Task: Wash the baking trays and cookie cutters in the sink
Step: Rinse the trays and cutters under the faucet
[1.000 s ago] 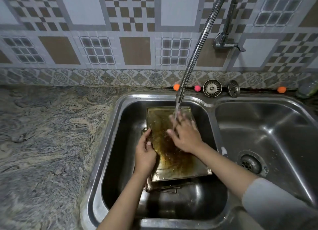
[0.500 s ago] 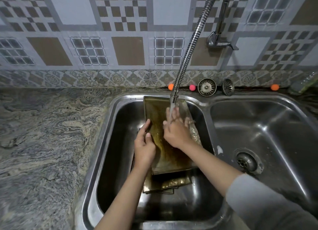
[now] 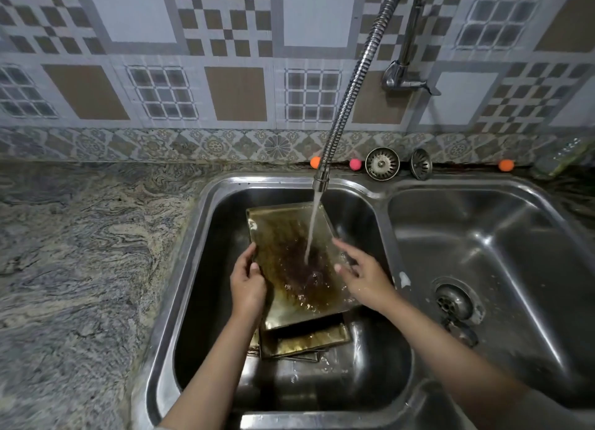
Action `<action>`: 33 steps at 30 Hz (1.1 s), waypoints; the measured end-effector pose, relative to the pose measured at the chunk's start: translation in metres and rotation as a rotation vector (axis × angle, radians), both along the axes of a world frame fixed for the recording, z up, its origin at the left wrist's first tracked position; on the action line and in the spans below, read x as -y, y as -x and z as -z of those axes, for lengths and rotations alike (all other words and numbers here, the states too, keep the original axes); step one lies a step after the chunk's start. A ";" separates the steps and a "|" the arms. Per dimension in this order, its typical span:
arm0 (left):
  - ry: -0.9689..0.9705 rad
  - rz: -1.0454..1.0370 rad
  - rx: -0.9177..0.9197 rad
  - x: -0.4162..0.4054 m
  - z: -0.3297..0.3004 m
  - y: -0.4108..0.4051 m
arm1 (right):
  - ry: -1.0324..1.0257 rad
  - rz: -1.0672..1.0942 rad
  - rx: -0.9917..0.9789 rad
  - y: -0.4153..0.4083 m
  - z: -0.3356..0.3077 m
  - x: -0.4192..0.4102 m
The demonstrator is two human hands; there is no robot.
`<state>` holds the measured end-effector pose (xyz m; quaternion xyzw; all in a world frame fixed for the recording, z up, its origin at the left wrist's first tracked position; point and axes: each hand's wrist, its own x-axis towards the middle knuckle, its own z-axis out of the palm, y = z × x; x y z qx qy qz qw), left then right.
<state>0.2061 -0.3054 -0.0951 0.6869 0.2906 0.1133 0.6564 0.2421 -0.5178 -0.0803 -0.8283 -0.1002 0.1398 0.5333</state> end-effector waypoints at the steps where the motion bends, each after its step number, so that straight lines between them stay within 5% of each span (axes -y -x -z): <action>1: 0.015 0.011 -0.029 0.002 0.004 0.000 | -0.013 0.006 0.021 0.002 0.000 -0.002; 10: -0.010 0.312 -0.197 0.007 0.003 0.000 | -0.234 0.181 0.026 0.008 -0.010 -0.012; 14: -0.059 0.474 -0.064 0.015 -0.019 -0.010 | -0.201 0.118 0.137 0.016 -0.015 -0.021; 19: 0.153 0.563 0.071 0.029 -0.052 -0.025 | -0.236 0.029 0.202 0.027 -0.019 -0.036; 28: 0.228 0.168 0.094 0.030 -0.071 -0.018 | -0.386 -0.029 -0.003 0.033 -0.032 -0.052; 33: 0.159 0.102 0.186 0.027 -0.068 -0.011 | -0.148 -0.044 0.094 0.019 -0.020 -0.060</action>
